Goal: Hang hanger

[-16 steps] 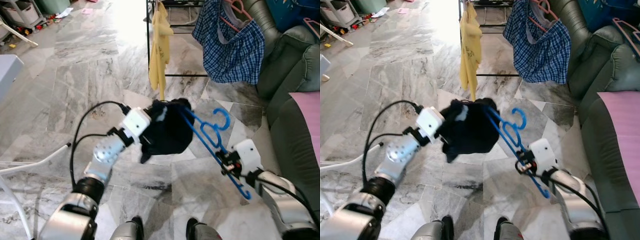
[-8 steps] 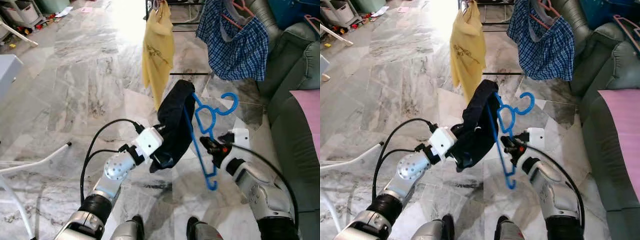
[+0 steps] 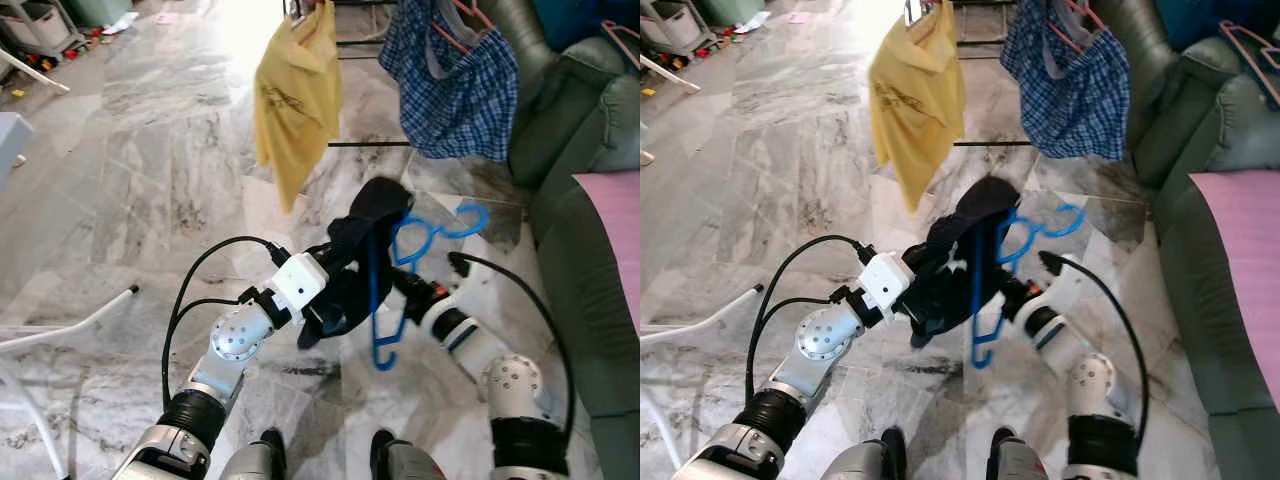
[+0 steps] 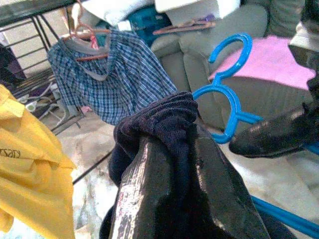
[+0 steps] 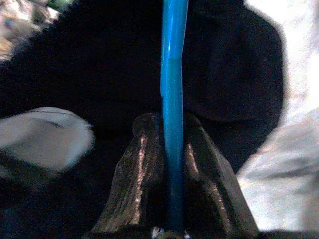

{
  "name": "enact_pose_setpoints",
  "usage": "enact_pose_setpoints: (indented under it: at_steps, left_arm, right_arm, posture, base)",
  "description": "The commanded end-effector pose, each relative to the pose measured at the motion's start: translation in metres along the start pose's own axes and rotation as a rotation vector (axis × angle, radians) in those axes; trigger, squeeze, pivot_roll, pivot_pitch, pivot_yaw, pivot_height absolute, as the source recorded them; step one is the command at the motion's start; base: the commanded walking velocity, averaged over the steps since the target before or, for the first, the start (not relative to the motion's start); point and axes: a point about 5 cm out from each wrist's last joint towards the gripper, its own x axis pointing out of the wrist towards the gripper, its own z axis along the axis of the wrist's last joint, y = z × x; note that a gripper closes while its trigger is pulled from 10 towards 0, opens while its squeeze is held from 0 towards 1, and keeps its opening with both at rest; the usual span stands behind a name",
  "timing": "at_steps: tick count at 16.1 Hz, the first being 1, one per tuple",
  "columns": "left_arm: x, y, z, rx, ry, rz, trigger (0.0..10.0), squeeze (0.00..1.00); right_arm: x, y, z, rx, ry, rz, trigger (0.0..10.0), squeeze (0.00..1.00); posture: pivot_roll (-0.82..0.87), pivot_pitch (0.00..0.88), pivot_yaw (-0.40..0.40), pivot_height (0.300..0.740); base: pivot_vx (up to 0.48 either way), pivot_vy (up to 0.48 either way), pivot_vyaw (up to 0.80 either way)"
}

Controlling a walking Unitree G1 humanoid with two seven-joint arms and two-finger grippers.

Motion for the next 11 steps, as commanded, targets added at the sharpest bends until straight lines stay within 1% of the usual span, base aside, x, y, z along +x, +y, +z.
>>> enact_pose_setpoints:
  at_steps: [1,2,11]
  left_arm:
    - [-0.0061,0.0003,-0.0063,0.016,0.033,-0.009,10.0,0.00]
    - [-0.0068,0.0002,-0.0073,0.011,0.038,-0.011,10.0,0.00]
    - [-0.0068,0.0002,-0.0073,0.011,0.038,-0.011,10.0,0.00]
  right_arm:
    - [-0.0040,0.0257,0.0126,0.003,-0.036,0.160,10.0,0.00]
    - [-0.0051,0.0305,0.0124,-0.006,-0.028,0.195,10.0,0.00]
    - [-0.0051,0.0305,0.0124,-0.006,-0.028,0.195,10.0,0.00]
  posture:
    - [-0.09,0.216,0.059,0.740]
    - [-0.09,0.216,0.059,0.740]
    - [-0.09,0.216,0.059,0.740]
  base:
    - [0.000,0.000,0.00]
    - [0.000,0.000,0.00]
    - [0.000,0.000,0.00]
